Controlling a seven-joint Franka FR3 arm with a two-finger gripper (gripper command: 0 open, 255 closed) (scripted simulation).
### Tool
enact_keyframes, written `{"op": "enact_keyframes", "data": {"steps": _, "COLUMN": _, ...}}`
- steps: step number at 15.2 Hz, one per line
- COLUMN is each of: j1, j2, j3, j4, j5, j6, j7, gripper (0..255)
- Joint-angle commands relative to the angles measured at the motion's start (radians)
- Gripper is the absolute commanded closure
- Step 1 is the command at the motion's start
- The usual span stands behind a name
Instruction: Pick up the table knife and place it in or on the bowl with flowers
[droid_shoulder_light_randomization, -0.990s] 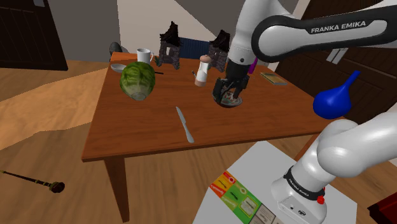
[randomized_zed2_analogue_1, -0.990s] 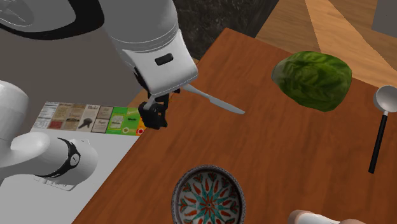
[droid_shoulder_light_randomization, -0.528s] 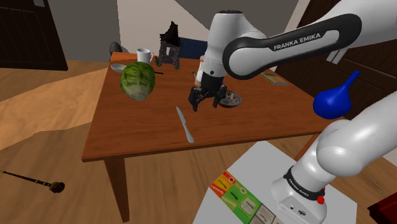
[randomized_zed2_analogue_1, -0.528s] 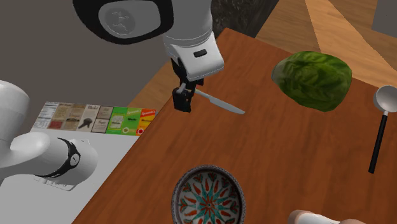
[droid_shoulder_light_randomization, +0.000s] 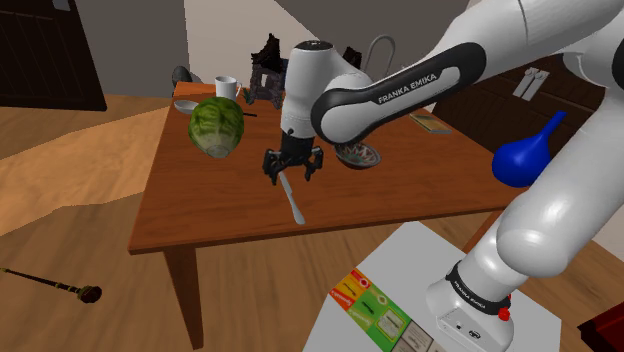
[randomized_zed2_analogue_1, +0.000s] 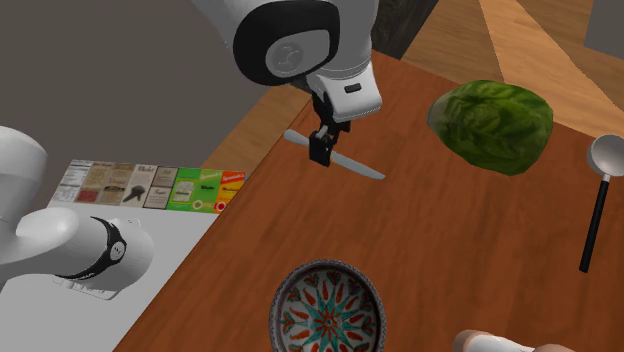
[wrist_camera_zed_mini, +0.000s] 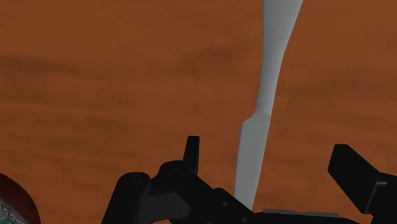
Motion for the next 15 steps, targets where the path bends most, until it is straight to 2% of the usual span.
{"op": "enact_keyframes", "data": {"steps": 1, "j1": -0.001, "j2": 0.020, "j3": -0.001, "j4": -0.010, "j5": -0.016, "j6": 0.028, "j7": 0.016, "gripper": 0}}
{"op": "enact_keyframes", "data": {"steps": 6, "j1": -0.001, "j2": 0.064, "j3": -0.007, "j4": -0.029, "j5": -0.052, "j6": 0.084, "j7": 0.040, "gripper": 0}}
{"op": "enact_keyframes", "data": {"steps": 13, "j1": -0.001, "j2": 0.063, "j3": -0.007, "j4": -0.029, "j5": -0.052, "j6": 0.083, "j7": 0.040, "gripper": 0}}
{"op": "enact_keyframes", "data": {"steps": 14, "j1": -0.001, "j2": 0.063, "j3": -0.007, "j4": -0.029, "j5": -0.052, "j6": 0.083, "j7": 0.040, "gripper": 255}}
{"op": "enact_keyframes", "data": {"steps": 15, "j1": -0.001, "j2": 0.063, "j3": -0.007, "j4": -0.029, "j5": -0.052, "j6": 0.083, "j7": 0.040, "gripper": 255}}
